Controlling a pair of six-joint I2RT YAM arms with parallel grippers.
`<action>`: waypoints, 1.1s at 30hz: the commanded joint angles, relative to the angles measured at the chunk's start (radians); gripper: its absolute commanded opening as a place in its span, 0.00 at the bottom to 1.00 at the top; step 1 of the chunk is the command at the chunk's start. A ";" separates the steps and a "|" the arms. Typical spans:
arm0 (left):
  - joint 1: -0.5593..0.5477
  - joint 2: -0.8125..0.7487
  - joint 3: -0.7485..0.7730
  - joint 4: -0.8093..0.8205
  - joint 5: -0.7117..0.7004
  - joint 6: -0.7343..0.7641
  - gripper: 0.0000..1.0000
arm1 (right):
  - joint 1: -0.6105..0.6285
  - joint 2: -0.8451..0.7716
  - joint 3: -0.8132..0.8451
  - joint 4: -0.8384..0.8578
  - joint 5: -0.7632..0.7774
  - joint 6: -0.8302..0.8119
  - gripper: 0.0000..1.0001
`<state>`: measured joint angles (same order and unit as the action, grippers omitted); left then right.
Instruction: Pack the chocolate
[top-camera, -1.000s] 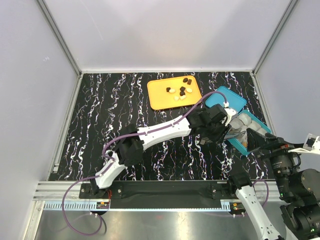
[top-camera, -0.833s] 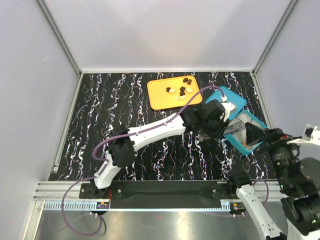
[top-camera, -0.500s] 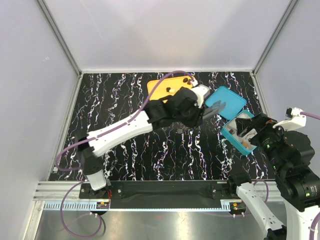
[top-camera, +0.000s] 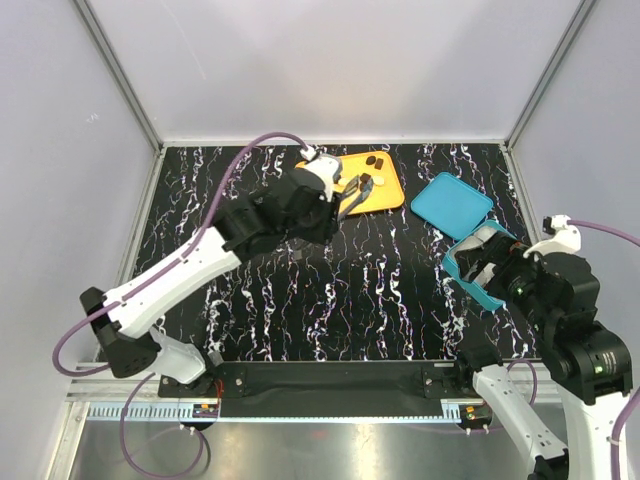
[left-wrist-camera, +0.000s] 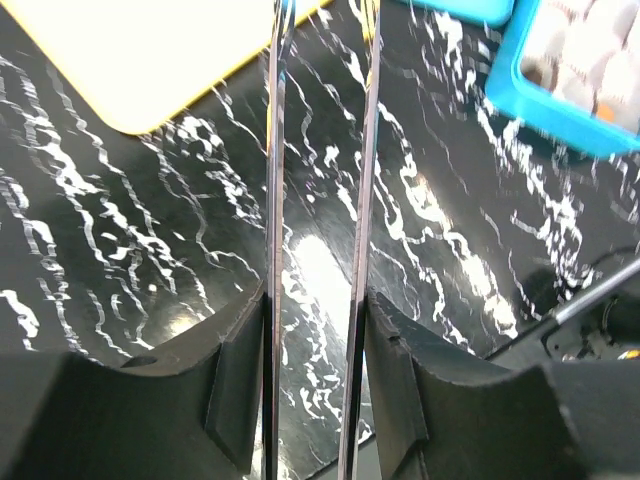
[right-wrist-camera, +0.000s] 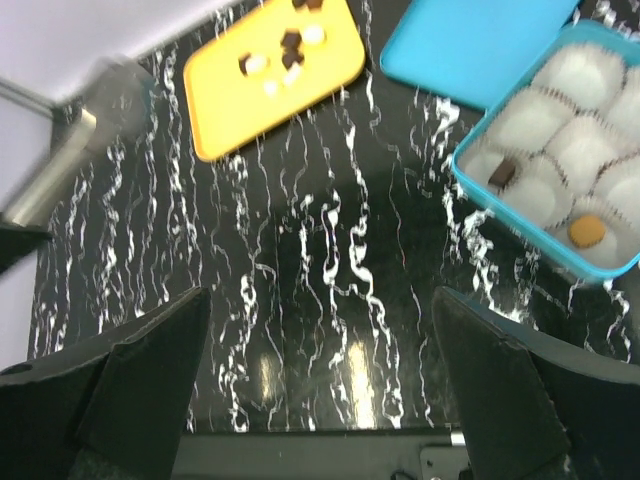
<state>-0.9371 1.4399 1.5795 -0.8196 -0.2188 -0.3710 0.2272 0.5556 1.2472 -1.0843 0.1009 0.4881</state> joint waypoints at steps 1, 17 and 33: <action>0.038 -0.061 0.010 0.039 -0.028 0.004 0.45 | 0.004 0.015 -0.017 -0.019 -0.038 0.007 1.00; 0.248 0.105 0.031 0.140 0.029 0.061 0.45 | 0.004 0.055 -0.038 -0.037 -0.095 0.041 1.00; 0.305 0.468 0.195 0.244 0.025 0.182 0.44 | 0.004 0.027 0.031 -0.072 -0.058 0.089 1.00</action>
<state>-0.6491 1.9083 1.7271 -0.6636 -0.2134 -0.2287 0.2272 0.5705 1.2282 -1.1584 0.0261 0.5655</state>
